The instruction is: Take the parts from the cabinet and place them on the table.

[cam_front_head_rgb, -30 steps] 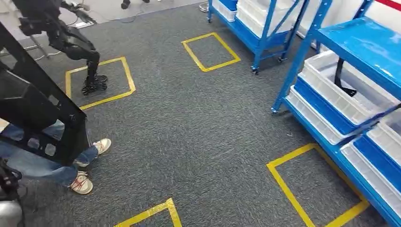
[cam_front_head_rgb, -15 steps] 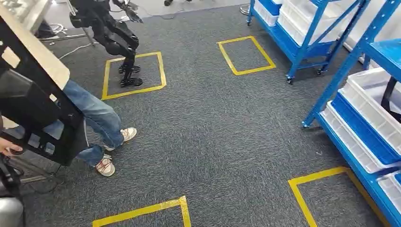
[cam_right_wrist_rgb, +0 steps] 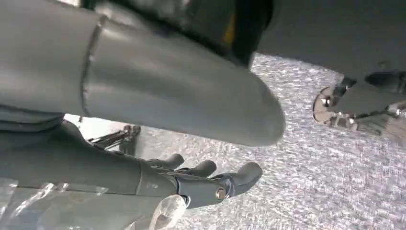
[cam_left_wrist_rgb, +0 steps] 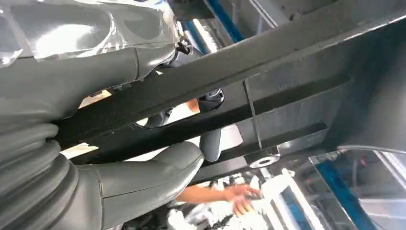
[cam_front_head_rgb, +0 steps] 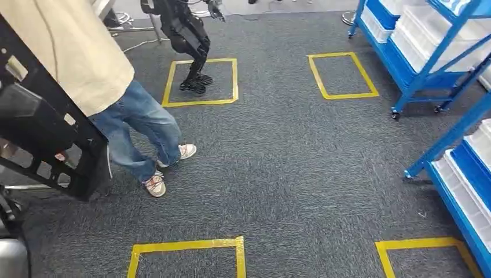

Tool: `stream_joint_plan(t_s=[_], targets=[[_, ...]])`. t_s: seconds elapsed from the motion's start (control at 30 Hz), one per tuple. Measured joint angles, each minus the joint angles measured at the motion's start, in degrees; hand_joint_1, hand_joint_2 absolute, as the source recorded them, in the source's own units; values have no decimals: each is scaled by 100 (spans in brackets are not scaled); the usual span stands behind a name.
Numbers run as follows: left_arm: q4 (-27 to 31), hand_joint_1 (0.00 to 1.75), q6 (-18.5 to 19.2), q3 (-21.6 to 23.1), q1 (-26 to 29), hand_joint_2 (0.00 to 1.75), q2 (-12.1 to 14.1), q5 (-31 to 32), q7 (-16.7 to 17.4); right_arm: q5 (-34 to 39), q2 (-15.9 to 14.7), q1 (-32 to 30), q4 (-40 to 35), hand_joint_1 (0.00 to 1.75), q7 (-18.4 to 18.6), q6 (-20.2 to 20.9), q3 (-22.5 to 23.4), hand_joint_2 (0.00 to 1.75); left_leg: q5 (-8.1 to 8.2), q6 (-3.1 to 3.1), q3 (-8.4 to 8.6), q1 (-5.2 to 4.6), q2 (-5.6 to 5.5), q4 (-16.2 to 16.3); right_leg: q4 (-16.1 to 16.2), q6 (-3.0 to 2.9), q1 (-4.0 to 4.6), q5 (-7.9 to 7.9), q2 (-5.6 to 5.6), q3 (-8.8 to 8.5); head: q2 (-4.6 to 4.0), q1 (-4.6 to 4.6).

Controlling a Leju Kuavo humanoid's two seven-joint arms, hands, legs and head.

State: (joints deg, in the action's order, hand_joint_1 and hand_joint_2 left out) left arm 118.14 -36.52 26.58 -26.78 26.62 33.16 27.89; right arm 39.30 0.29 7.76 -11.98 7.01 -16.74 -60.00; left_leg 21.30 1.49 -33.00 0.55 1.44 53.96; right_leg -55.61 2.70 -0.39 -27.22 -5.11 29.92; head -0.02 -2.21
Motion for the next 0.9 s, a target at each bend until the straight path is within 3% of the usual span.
stream_joint_plan(t_s=[0.03, 0.07, 0.13, 0.17, 0.2, 0.27, 0.3, 0.33, 0.4, 0.47, 0.5, 0.53, 0.57, 0.63, 0.67, 0.7, 0.73, 0.77, 0.8, 0.83, 0.87, 0.9], targets=[[0, 175, 0, 4, -38, 175, 0, -19, -15, -15, -7, -5, 0, 0, 13, -4, 0, 0, -1, 29, -3, 3, -66, -6, -232, 1, -3, -165, 265, 91, -2, 0], [-4, 175, 2, 15, -42, 175, -2, -46, -22, -18, -13, -11, 0, 0, 13, -15, -2, 0, -17, 64, -4, 3, -107, -1, -648, -2, -7, -396, 381, 291, -2, 7], [-33, 175, 13, 44, -37, 175, -4, -83, -29, -33, -57, -27, 0, 0, 11, -66, -2, 0, -12, 82, -13, -7, -257, 1, -1639, 13, -7, -788, 475, 795, -2, 9], [-48, 175, 20, 63, -31, 175, -4, -103, -35, -42, -81, -26, 0, 0, 9, -85, -2, 0, -12, 82, -15, -7, -333, 2, -1846, 20, -9, -795, 476, 922, -2, 9], [-55, 175, 20, 81, -21, 175, -4, -109, -44, -59, -101, -26, 0, 0, 7, -98, -4, 0, -12, 81, -12, -4, -420, 5, -1762, 24, -17, -664, 479, 913, -2, 9], [-70, 175, 17, 109, -20, 175, -4, -148, -90, -87, -168, -21, 0, 0, 9, -116, -4, 0, -11, 73, -11, 16, -594, 28, -955, 37, -60, -164, 556, 567, -2, 9], [-77, 175, 4, 124, -20, 175, -4, -179, -118, -103, -212, -19, 0, 0, 20, -133, -7, 0, 0, 47, -17, 26, -677, 55, -382, 59, -112, 108, 780, 306, -2, 9], [-81, 175, -4, 131, -23, 175, -4, -203, -136, -127, -238, -21, 0, 0, 35, -136, -9, 0, 11, 6, -52, 7, -743, 84, -79, 65, -155, 109, 1133, 183, -2, 9], [-87, 175, -7, 138, -11, 175, -7, -286, -190, -184, -295, 8, 0, 0, 66, -144, -15, 0, -10, -70, -97, 16, -879, 99, -57, 31, -123, 120, 994, 178, -2, 4], [-92, 175, -5, 135, 24, 175, -7, -341, -234, -221, -341, 80, 0, 0, 72, -177, -17, 0, -45, -154, -113, 70, -1021, 56, -48, -61, -75, 138, 841, 158, -2, 9], [-94, 175, -4, 133, 45, 175, -7, -369, -241, -227, -358, 105, 0, 0, 72, -201, -17, 0, -15, -157, -147, 81, -882, 113, -21, -108, -100, 168, 750, 158, -2, 4], [-94, 175, -2, 129, 30, 175, -7, -374, -247, -249, -402, 107, 0, 0, 70, -216, -17, 0, 123, -170, -233, 39, -500, 312, -21, -132, -90, 167, 678, 157, -2, -9], [-96, 175, 2, 133, 28, 175, -7, -380, -262, -271, -418, 107, 0, 0, 68, -234, -20, 0, 351, -190, -420, 39, -313, 707, -21, -162, -71, 160, 601, 159, -2, -9], [-103, 175, 2, 138, 57, 175, -7, -385, -269, -271, -439, 102, 0, 0, 68, -245, -22, 0, 753, -217, -851, 48, -238, 1639, -22, -188, -35, 148, 438, 164, -2, -11], [-107, 175, 2, 140, 86, 175, -7, -382, -273, -271, -453, 101, 0, 0, 70, -247, -22, 0, 835, -219, -991, 48, -236, 1948, -22, -194, -23, 143, 353, 165, 0, -11], [-111, 175, 2, 142, 111, 175, -7, -385, -278, -273, -461, 102, 0, 0, 70, -245, -22, 0, 784, -215, -988, 46, -235, 1966, -22, -199, -15, 137, 263, 163, 0, -11], [-111, 175, 2, 142, 118, 175, -7, -385, -280, -276, -463, 104, 0, 0, 70, -245, -24, 0, 643, -205, -846, 44, -224, 1706, -22, -201, -7, 133, 190, 159, -2, -11], [-111, 175, 2, 140, 113, 175, -7, -385, -284, -280, -461, 108, 0, 0, 72, -245, -24, 0, 409, -184, -562, 34, -178, 1187, -23, -197, -3, 124, 109, 153, 0, -11], [-111, 175, 2, 138, 109, 175, -7, -382, -295, -282, -461, 109, 0, 0, 77, -240, -28, 0, 195, -145, -241, 6, -36, 613, -22, -188, 1, 115, 38, 137, -2, -11], [-111, 175, 2, 136, 102, 175, -7, -382, -300, -286, -463, 108, 0, 0, 79, -232, -35, 0, 121, -91, -2, -48, 309, 194, -22, -172, 13, 104, -19, 120, -2, -11], [-111, 175, 2, 133, 99, 175, -7, -382, -306, -291, -461, 101, 0, 0, 83, -216, -42, 0, 135, -58, -3, -100, 353, 126, -36, -135, 49, 76, -77, 118, -2, -9], [-111, 175, 2, 133, 99, 175, -7, -380, -304, -304, -461, 100, 0, 0, 94, -201, -61, 0, 130, -29, -21, -111, 264, 127, -30, -117, 38, 71, -124, 113, -2, -11]])
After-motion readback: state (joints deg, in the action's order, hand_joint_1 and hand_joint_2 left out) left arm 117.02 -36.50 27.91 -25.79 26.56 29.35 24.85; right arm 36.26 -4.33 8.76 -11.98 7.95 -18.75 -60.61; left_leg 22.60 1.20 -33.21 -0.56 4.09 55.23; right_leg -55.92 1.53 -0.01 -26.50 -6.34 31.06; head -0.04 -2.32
